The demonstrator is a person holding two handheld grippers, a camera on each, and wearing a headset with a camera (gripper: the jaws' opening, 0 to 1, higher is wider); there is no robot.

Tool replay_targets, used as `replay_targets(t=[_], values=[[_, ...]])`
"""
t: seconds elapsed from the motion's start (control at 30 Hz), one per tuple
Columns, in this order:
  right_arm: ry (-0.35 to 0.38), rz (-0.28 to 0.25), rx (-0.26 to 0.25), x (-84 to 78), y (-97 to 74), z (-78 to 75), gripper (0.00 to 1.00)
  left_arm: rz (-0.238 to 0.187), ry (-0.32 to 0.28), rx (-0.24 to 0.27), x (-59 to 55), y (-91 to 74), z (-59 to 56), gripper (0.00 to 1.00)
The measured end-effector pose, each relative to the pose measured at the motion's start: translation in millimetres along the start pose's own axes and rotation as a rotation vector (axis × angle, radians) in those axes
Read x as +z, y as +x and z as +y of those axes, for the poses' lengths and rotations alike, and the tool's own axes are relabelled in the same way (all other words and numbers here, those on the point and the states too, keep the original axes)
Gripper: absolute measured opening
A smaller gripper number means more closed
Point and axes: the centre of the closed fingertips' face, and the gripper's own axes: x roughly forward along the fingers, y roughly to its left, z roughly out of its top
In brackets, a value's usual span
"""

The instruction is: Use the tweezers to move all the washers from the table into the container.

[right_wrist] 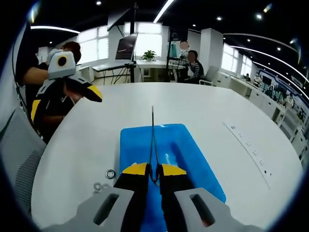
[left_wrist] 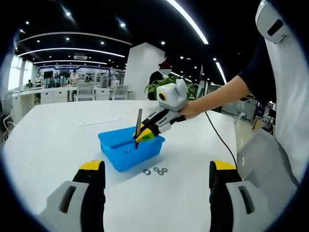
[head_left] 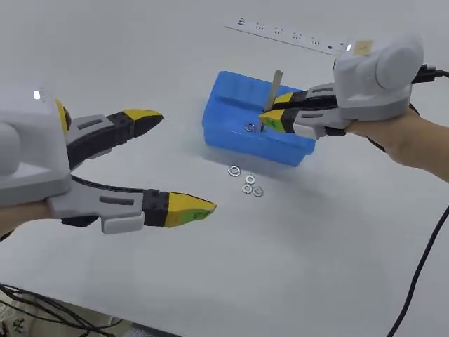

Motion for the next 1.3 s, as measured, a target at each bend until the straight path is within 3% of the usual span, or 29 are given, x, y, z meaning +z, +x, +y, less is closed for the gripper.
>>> replay_targets(t=[0.27, 0.67, 0.8, 0.87, 1.0, 1.13, 1.17, 1.23, 1.3], values=[[0.003, 0.007, 0.004, -3.0, 3.7, 0.4, 0.1, -0.009, -0.014, 0.017, 2.0, -1.3, 1.7, 0.94], [-0.007, -0.017, -0.016, 7.9, -3.1, -1.4, 0.09, -0.022, -0.011, 0.004, 8.8, 4.9, 0.4, 0.94], [-0.013, -0.023, -0.018, 10.0, -5.5, 0.7, 0.08, -0.063, -0.031, 0.003, 21.6, 15.1, 8.5, 0.93], [-0.016, -0.026, -0.022, 11.6, -7.4, 0.8, 0.08, -0.08, -0.085, 0.012, 29.9, 21.1, 16.5, 0.89], [-0.031, -0.026, -0.024, 14.6, -10.5, 0.7, 0.08, -0.141, -0.101, 0.026, 47.0, 31.8, 29.9, 0.8], [-0.038, -0.036, -0.027, 20.4, -14.4, 0.1, 0.08, -0.136, -0.085, 0.016, 54.1, 44.0, 37.7, 0.77], [-0.041, -0.039, -0.027, 21.7, -15.0, 0.6, 0.08, -0.125, -0.114, 0.017, 53.7, 48.8, 41.6, 0.75], [-0.042, -0.044, -0.023, 23.9, -15.8, 2.0, 0.08, -0.168, -0.151, 0.006, 61.2, 56.3, 43.7, 0.73], [-0.052, -0.038, -0.019, 24.3, -15.6, 3.9, 0.08, -0.168, -0.144, 0.002, 63.4, 62.6, 44.5, 0.72]])
